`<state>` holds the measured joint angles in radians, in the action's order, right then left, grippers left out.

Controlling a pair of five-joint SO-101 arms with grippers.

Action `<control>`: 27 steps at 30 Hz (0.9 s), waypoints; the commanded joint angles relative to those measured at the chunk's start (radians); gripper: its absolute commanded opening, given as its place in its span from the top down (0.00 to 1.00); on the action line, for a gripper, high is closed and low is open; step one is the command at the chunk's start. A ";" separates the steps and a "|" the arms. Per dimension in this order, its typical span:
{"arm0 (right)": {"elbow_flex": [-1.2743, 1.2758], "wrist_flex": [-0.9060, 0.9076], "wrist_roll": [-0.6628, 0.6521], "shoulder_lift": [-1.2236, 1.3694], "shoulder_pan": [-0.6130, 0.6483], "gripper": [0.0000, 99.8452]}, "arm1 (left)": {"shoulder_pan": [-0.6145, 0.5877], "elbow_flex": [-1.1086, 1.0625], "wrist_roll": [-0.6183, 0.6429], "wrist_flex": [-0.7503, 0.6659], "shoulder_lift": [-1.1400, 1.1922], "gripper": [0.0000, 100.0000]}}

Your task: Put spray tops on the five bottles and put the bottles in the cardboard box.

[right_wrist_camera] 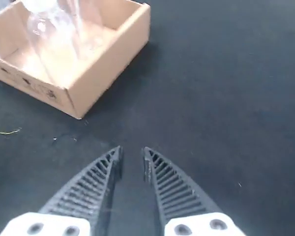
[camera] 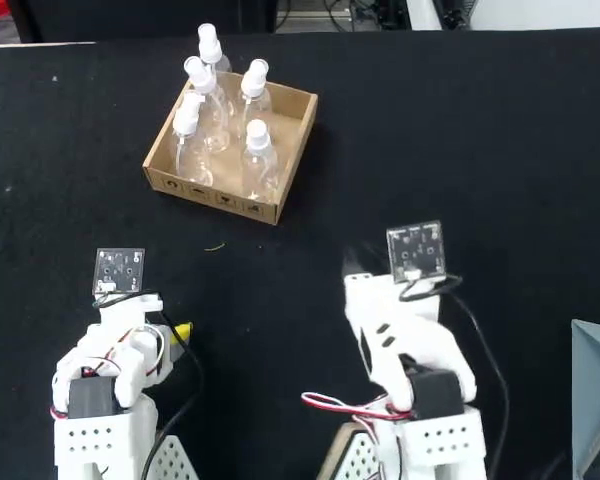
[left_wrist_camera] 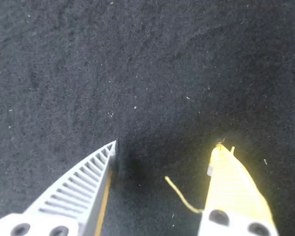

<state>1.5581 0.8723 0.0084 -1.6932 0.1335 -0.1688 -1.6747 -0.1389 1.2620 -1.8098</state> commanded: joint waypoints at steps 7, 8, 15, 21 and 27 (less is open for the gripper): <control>0.117 0.100 -0.032 -0.203 -0.038 0.98 | 0.004 -0.025 -0.009 0.008 -0.009 0.72; 0.125 0.095 -0.028 -0.193 -0.038 0.98 | 0.004 -0.025 -0.009 0.008 -0.009 0.72; 0.125 0.101 0.109 -0.189 -0.040 0.98 | 0.004 -0.025 -0.009 0.008 -0.009 0.72; 0.125 0.198 0.149 -0.191 -0.040 0.98 | 0.004 -0.025 -0.009 0.008 -0.009 0.72; 0.125 0.322 0.149 -0.191 -0.038 0.98 | 0.004 -0.025 -0.009 0.008 -0.009 0.72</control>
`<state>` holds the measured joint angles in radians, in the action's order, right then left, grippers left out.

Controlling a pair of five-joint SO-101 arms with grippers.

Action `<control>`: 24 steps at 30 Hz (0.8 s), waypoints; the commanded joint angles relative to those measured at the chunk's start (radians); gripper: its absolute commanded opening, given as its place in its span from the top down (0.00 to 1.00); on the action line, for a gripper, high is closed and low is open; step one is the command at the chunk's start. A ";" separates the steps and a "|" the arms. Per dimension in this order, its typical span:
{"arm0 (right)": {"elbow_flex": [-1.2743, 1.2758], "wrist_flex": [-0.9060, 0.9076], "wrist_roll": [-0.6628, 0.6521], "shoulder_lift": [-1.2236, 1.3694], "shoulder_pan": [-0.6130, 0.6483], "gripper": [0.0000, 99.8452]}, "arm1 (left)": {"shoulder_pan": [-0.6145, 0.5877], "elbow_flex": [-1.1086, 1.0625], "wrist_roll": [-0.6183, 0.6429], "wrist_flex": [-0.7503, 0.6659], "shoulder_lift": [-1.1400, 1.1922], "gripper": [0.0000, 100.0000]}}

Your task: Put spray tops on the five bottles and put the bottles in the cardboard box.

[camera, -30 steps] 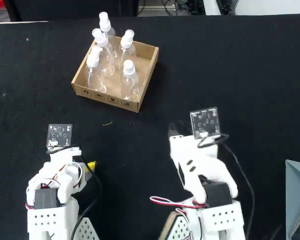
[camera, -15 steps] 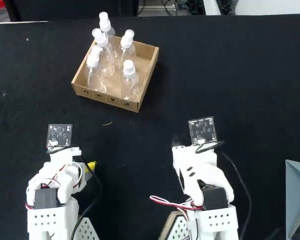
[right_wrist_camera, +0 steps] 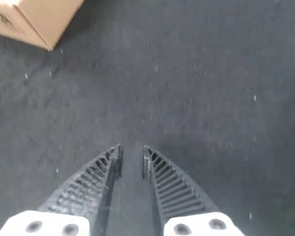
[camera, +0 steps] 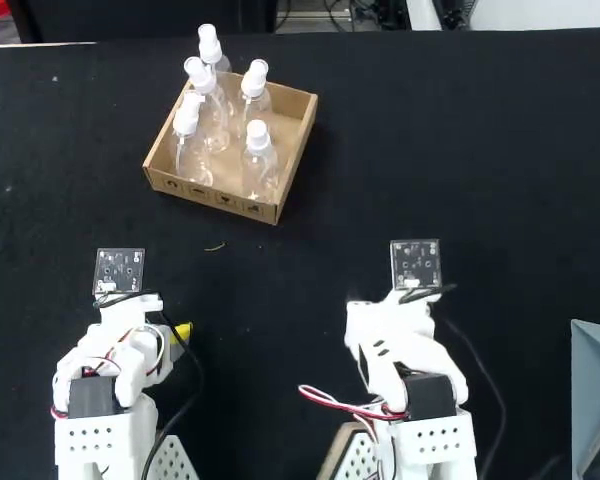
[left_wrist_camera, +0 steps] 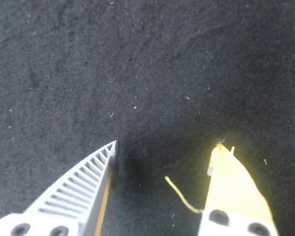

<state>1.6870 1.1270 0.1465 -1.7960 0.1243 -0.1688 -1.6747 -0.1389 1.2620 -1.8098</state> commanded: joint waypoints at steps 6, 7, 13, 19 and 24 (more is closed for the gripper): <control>-0.004 0.169 0.012 -0.094 -0.028 0.98 | 0.004 -0.025 -0.009 0.008 -0.009 0.72; -0.004 0.176 0.012 -0.094 -0.028 0.98 | 0.004 -0.025 -0.009 0.008 -0.009 0.72; -0.004 0.178 0.012 -0.097 -0.028 0.98 | 0.004 -0.025 -0.009 0.008 -0.009 0.72; -0.004 0.178 0.012 -0.097 -0.028 0.98 | 0.004 -0.025 -0.009 0.008 -0.009 0.72; -0.004 0.178 0.012 -0.097 -0.028 0.98 | 0.004 -0.025 -0.009 0.008 -0.009 0.72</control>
